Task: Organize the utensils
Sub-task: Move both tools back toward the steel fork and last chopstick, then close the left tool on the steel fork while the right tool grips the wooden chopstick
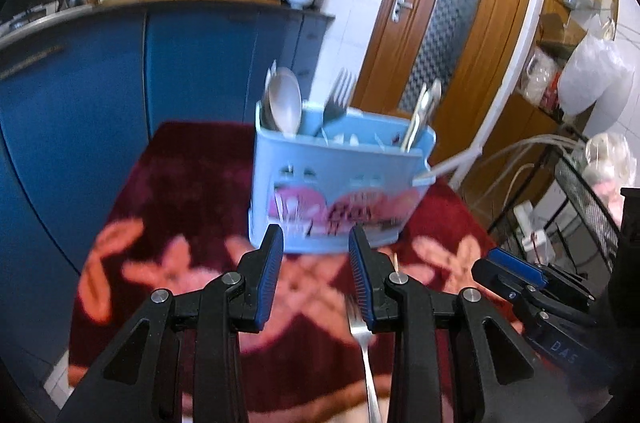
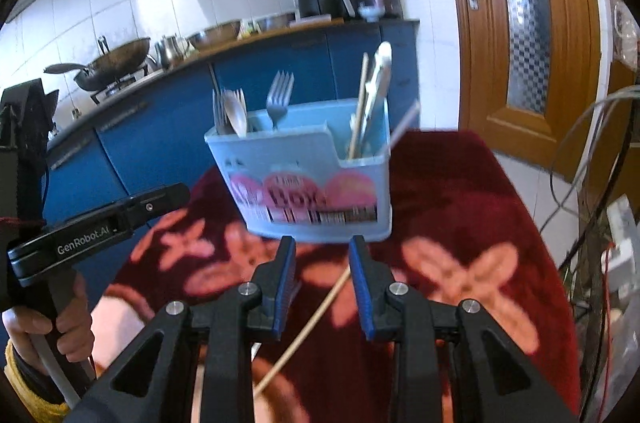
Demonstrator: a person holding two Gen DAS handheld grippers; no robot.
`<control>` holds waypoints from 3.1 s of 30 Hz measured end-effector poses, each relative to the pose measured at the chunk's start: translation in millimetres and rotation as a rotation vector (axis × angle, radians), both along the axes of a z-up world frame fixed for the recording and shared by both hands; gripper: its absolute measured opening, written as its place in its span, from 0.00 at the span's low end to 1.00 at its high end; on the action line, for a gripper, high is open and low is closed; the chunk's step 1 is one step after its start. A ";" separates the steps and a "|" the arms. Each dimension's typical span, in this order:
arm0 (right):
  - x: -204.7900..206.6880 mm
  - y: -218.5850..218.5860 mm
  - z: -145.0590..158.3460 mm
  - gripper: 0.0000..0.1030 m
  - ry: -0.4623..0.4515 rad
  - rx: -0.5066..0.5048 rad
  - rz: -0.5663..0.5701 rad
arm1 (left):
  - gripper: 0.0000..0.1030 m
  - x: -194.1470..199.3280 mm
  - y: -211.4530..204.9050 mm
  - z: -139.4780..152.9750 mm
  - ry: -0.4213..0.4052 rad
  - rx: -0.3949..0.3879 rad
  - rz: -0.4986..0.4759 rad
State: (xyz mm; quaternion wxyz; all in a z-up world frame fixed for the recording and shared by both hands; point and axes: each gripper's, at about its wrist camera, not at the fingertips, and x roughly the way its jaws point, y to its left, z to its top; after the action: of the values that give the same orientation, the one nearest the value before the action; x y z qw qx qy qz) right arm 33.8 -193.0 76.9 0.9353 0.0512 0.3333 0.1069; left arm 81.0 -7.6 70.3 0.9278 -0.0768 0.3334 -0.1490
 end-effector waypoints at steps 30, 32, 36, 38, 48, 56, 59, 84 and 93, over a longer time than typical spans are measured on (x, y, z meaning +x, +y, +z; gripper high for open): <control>-6.0 -42.7 -56.2 0.36 0.168 0.015 -0.107 | 0.33 18.3 -34.1 -83.8 0.353 -0.024 -0.168; -6.0 -43.9 -57.1 0.36 0.168 0.015 -0.108 | 0.33 19.2 -37.2 -86.4 0.366 -0.025 -0.181; -6.6 -47.1 -58.9 0.36 0.170 0.020 -0.114 | 0.33 22.1 -46.3 -95.2 0.406 -0.019 -0.213; -6.5 -49.3 -59.5 0.36 0.171 0.022 -0.118 | 0.33 22.0 -51.1 -95.5 0.398 0.008 -0.219; -6.8 -52.4 -62.8 0.36 0.180 0.036 -0.121 | 0.31 23.1 -69.6 -98.0 0.363 0.132 -0.229; -8.2 -52.8 -61.3 0.36 0.180 0.037 -0.123 | 0.19 22.1 -62.9 -96.4 0.333 0.103 -0.212; -7.7 -52.1 -60.1 0.36 0.184 0.036 -0.125 | 0.19 20.5 -56.6 -93.3 0.316 0.074 -0.205; 57.6 14.3 -70.9 0.36 0.373 0.074 0.025 | 0.19 1.1 24.1 -33.1 0.088 -0.107 -0.089; 79.4 18.0 -85.9 0.10 0.423 0.059 -0.018 | 0.00 1.4 33.8 -34.0 0.084 -0.162 -0.085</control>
State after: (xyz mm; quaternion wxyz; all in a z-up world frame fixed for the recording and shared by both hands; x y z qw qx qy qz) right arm 113.2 -175.0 -9.0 0.8435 0.1029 0.5184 0.0954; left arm 82.4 26.2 36.3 0.8965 -0.1435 0.3620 -0.2114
